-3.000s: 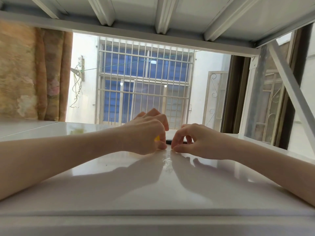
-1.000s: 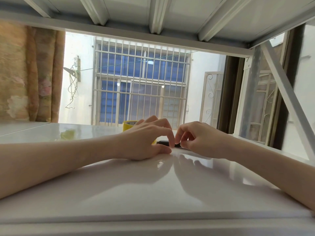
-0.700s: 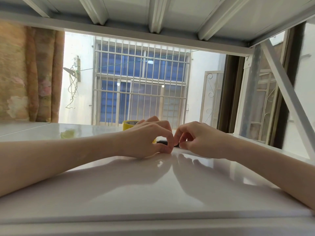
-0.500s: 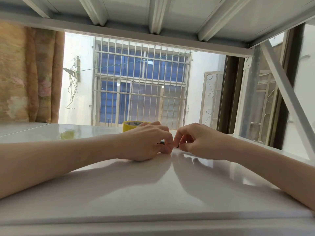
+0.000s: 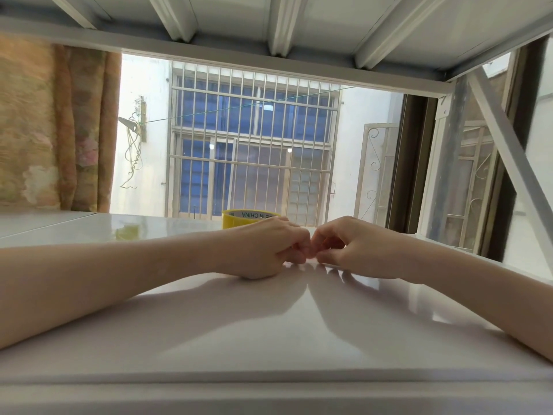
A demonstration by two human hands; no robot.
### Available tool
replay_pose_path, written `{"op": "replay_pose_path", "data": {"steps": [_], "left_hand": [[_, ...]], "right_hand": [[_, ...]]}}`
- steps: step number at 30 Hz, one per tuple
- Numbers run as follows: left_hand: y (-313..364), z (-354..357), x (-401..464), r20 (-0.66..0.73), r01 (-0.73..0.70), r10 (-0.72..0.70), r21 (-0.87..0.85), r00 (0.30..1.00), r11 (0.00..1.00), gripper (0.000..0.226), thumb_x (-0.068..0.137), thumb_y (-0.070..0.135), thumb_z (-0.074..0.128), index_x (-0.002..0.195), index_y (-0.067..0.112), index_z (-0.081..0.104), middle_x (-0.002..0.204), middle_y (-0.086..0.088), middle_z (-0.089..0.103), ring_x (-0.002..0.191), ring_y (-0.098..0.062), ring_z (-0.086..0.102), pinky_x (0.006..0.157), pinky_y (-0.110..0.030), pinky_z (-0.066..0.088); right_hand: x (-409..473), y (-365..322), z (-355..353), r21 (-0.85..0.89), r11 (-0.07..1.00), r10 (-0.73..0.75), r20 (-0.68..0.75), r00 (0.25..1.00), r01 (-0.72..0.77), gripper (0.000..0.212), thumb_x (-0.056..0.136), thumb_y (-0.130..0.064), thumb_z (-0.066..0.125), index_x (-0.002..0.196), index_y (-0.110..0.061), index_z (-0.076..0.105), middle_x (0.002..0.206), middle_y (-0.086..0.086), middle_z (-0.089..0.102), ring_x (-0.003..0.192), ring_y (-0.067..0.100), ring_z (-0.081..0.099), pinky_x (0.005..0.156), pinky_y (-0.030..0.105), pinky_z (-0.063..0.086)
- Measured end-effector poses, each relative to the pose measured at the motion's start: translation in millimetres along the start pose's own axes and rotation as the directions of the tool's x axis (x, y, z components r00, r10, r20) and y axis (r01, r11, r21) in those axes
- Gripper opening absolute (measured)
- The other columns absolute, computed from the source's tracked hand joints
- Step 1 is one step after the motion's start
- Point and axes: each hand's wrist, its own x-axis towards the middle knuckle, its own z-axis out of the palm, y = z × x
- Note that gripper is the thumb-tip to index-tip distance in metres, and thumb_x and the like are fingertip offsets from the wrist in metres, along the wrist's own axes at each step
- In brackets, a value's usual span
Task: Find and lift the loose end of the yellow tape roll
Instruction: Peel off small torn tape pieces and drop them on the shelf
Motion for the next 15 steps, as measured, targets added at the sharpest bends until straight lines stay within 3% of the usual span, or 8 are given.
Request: {"op": "replay_pose_path", "data": {"steps": [3,6,9,11,15], "left_hand": [[-0.1,-0.1,-1.5,0.011,0.036,-0.035,-0.015,0.999,0.999,0.029,0.096,0.015,0.043,0.072,0.033,0.039,0.072,0.020,0.045,0.075,0.000,0.041,0.067,-0.006,0.032],[-2.3,0.7,-5.0,-0.007,0.045,-0.046,-0.024,0.999,0.999,0.026,0.095,0.009,0.039,0.075,0.026,0.040,0.075,0.012,0.046,0.071,0.002,0.039,0.066,-0.015,0.032],[-3.0,-0.1,-8.3,-0.031,0.050,-0.051,-0.038,0.998,0.998,0.034,0.093,0.003,0.036,0.073,0.030,0.035,0.080,0.006,0.046,0.071,0.006,0.038,0.069,-0.020,0.033],[-1.9,-2.4,-10.4,-0.047,0.053,-0.055,-0.048,0.997,0.997,0.041,0.092,-0.001,0.035,0.069,0.032,0.030,0.077,0.009,0.044,0.074,0.007,0.037,0.070,-0.018,0.033],[-1.2,-12.0,-19.3,-0.138,0.024,-0.035,-0.083,0.990,0.996,0.036,0.095,0.009,0.040,0.071,0.035,0.034,0.076,0.015,0.044,0.076,0.010,0.040,0.070,-0.010,0.033]], "right_hand": [[-2.3,-0.8,-1.8,0.084,0.996,0.010,0.049,0.999,-0.014,0.012,0.087,-0.009,0.053,0.090,-0.010,0.065,0.074,0.001,0.060,0.064,0.010,0.052,0.062,0.023,0.044],[-5.9,-3.2,-2.6,0.134,0.991,-0.014,0.089,0.996,0.002,0.011,0.081,-0.027,0.065,0.082,-0.015,0.067,0.068,-0.005,0.060,0.060,0.003,0.052,0.057,0.017,0.042],[-6.5,-6.8,1.1,0.156,0.988,-0.027,0.071,0.997,0.016,0.025,0.074,-0.040,0.069,0.073,-0.016,0.066,0.067,0.003,0.051,0.063,0.013,0.046,0.061,0.028,0.037],[-4.9,-8.9,4.5,0.180,0.983,-0.030,0.045,0.999,0.021,0.030,0.074,-0.040,0.070,0.072,-0.010,0.066,0.067,0.007,0.047,0.064,0.018,0.043,0.061,0.032,0.034],[-0.6,-12.1,7.7,0.197,0.977,-0.074,-0.038,0.997,0.080,0.028,0.078,-0.031,0.068,0.073,-0.003,0.069,0.067,0.013,0.060,0.064,0.014,0.050,0.066,0.028,0.040]]}}
